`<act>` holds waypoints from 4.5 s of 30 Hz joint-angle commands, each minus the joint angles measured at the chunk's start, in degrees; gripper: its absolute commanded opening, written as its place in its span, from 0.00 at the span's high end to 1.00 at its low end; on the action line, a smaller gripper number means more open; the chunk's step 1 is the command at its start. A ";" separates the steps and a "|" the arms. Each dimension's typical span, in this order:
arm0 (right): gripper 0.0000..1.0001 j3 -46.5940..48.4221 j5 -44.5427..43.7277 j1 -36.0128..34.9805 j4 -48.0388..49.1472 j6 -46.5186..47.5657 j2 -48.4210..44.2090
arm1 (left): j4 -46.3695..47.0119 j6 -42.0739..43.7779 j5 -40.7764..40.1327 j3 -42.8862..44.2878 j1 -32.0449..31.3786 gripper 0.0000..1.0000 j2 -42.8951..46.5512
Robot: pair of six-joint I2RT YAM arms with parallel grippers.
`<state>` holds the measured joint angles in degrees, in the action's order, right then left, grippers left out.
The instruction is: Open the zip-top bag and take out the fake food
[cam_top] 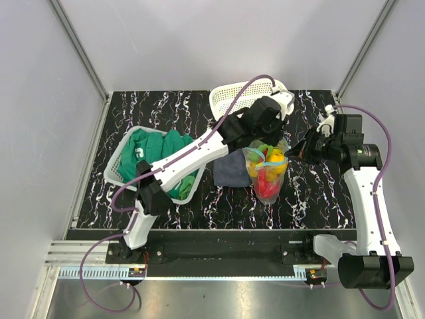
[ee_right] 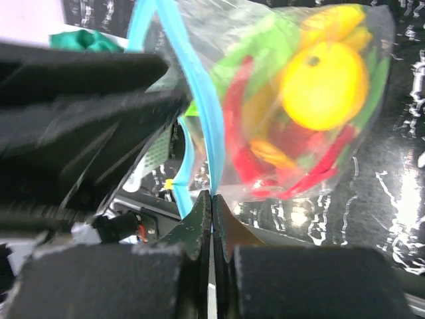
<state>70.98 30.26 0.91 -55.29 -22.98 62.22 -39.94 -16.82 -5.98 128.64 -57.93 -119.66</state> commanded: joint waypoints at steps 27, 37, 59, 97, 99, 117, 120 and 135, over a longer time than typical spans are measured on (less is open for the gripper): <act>1.00 2.58 3.05 -0.12 1.76 -0.92 -0.34 | -13.58 0.91 -11.52 -1.46 -0.43 0.56 -6.99; 1.00 1.53 2.26 -0.12 2.38 -0.84 0.01 | -12.09 2.49 -4.13 0.82 -0.34 0.64 -11.65; 1.00 -1.63 -6.61 -0.12 2.20 -1.97 -4.29 | 8.73 0.29 5.28 -7.87 -2.54 1.00 9.96; 1.00 11.64 -35.98 -0.03 -8.26 5.58 -2.80 | 50.05 -3.48 -26.72 -0.93 20.13 1.00 -14.10; 1.00 11.02 -35.62 -0.03 -8.08 5.67 -2.63 | 49.61 -5.76 -27.33 -1.02 20.75 1.00 -15.43; 1.00 7.77 -26.40 -0.03 -4.48 7.95 -1.39 | 35.90 -8.40 -4.42 -6.17 23.13 0.18 -8.35; 1.00 6.98 -22.80 0.06 -3.69 7.87 -1.66 | 35.55 -9.63 5.08 -11.98 21.90 0.30 -1.32; 1.00 5.40 -11.10 -0.03 -1.49 5.49 -1.57 | 23.00 -4.91 22.33 -17.72 6.96 0.74 6.81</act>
<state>77.21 15.38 0.86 -59.35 -16.56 61.67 -9.58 -28.53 13.10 109.58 -48.51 -111.66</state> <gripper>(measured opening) 0.008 0.290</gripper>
